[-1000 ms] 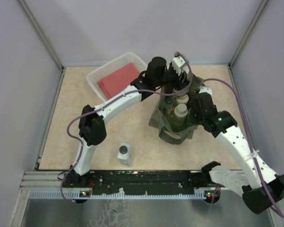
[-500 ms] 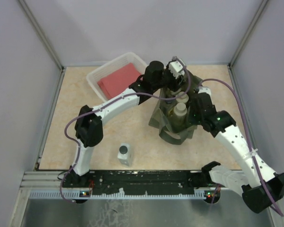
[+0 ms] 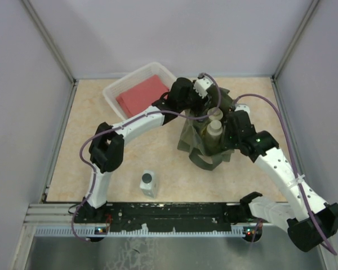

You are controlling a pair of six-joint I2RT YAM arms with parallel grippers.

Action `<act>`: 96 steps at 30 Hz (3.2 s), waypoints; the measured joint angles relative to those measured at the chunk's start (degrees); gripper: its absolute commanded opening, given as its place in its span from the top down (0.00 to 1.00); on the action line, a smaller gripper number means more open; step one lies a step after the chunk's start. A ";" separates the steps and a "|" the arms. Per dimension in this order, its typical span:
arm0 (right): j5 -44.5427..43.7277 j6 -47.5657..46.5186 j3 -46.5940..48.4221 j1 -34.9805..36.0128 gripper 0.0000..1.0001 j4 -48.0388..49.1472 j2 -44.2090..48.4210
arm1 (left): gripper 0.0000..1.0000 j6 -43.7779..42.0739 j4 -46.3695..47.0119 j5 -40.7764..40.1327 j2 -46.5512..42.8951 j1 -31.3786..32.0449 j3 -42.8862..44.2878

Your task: Place the personal care products into the canvas bag

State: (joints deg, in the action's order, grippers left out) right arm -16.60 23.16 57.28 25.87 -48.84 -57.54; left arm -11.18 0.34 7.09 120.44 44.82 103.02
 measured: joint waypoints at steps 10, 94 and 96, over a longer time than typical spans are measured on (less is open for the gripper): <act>0.02 0.02 -0.24 0.00 0.88 0.04 -0.02 | 0.39 2.43 -1.36 1.38 4.04 -0.83 3.54; 1.75 1.11 1.03 0.00 1.00 2.23 -6.71 | 0.00 52.04 -50.05 -21.14 -65.37 18.14 -49.59; 1.75 1.11 1.03 0.00 1.00 2.25 -6.71 | 0.00 52.15 -49.35 -20.76 -65.09 18.51 -49.72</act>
State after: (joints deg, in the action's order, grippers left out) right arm -14.85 24.27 58.30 25.87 -46.59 -64.25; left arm 40.97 -49.01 -13.67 55.35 63.33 53.30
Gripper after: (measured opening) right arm 0.010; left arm 0.998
